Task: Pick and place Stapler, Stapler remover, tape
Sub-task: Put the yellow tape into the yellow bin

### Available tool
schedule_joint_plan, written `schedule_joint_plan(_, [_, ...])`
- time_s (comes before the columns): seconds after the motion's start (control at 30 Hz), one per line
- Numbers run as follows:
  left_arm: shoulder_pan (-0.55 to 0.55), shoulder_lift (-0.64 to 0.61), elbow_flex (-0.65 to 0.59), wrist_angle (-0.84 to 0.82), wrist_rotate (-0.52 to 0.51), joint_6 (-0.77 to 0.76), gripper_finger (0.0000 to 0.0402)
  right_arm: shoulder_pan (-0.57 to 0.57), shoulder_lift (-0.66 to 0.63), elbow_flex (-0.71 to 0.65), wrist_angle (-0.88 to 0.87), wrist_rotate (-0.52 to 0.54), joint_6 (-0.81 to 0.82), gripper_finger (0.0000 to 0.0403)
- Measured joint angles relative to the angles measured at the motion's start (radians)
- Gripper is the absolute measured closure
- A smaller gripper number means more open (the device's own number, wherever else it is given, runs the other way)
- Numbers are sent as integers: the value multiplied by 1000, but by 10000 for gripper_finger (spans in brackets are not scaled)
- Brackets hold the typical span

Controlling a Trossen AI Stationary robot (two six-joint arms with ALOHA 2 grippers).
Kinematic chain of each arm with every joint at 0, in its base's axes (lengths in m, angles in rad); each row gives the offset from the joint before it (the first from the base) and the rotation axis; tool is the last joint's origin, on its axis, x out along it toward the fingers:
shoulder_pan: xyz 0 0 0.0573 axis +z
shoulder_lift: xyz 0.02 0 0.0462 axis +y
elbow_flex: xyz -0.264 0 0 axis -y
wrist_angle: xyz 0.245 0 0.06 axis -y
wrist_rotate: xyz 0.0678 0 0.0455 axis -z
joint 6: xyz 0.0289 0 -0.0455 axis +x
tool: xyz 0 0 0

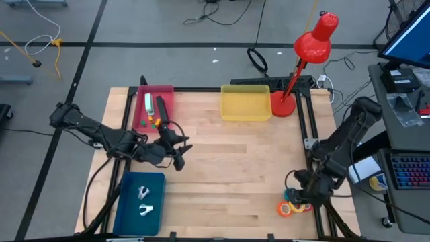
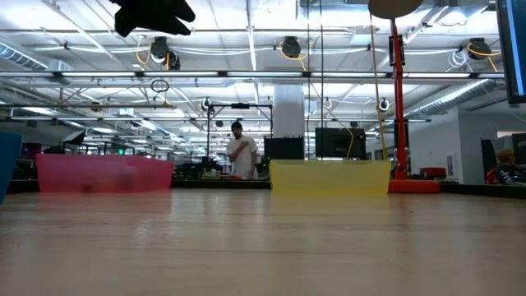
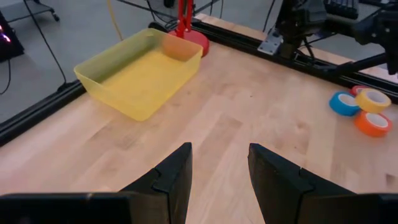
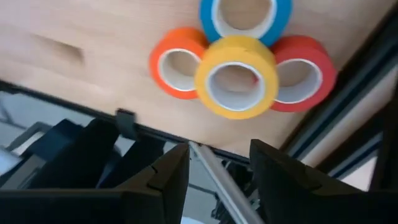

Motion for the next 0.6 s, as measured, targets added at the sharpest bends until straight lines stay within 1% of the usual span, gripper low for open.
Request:
schedule_joint_plan(0.1, [12, 0, 0, -1, -1, 0, 245, 21, 19, 0, -29, 4, 24, 243])
schedule_joint_plan(0.3, [27, 0, 0, -1, 0, 0, 245, 31, 55, 0, -71, 76, 19, 243])
schedule_joint_plan(0.6, [27, 0, 0, -1, 0, 0, 245, 31, 69, -33, -68, 72, 12, 243])
